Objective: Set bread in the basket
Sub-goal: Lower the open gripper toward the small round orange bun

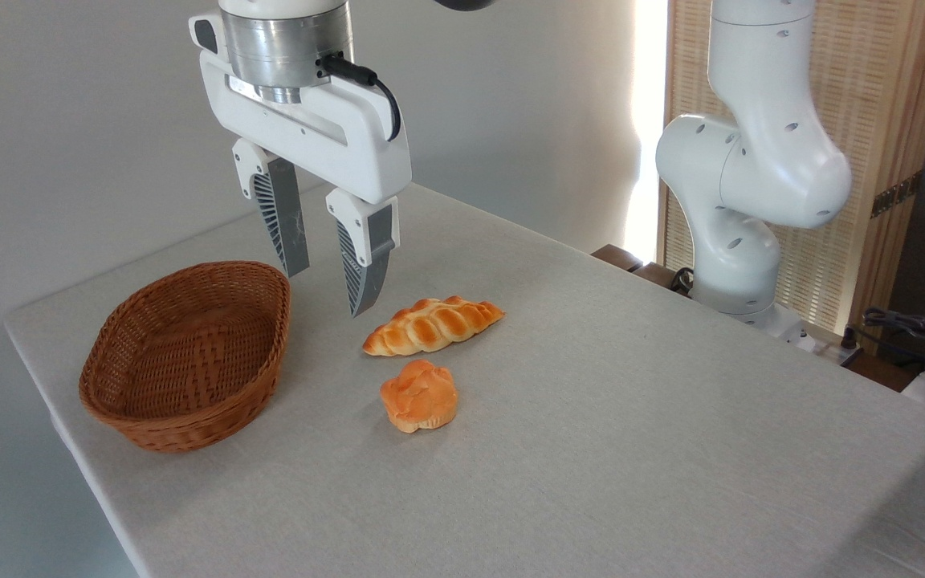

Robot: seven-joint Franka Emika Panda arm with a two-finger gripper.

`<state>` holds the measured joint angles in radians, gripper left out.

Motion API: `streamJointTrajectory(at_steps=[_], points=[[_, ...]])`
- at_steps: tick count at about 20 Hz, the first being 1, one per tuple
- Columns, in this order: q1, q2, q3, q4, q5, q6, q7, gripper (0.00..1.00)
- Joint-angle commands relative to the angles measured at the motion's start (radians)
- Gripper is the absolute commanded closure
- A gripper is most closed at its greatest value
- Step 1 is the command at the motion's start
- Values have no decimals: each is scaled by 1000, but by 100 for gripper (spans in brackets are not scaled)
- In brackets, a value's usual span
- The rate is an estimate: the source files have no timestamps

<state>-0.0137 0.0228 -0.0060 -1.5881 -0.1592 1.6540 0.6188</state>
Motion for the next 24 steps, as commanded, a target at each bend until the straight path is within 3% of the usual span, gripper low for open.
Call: streamJointTrajectory(at_steps=[1,9,13,17,24], points=[[4,-9,-6,-16,-10,23,-22,0],[3,-33,-31,-85,-10,35,-13,0],[0,-119,-80,-283,-8,212,1,0],[-3,-127,-112,-401,-8,250,163,0],[-5,-110,-112,-518,9,311,300,0]])
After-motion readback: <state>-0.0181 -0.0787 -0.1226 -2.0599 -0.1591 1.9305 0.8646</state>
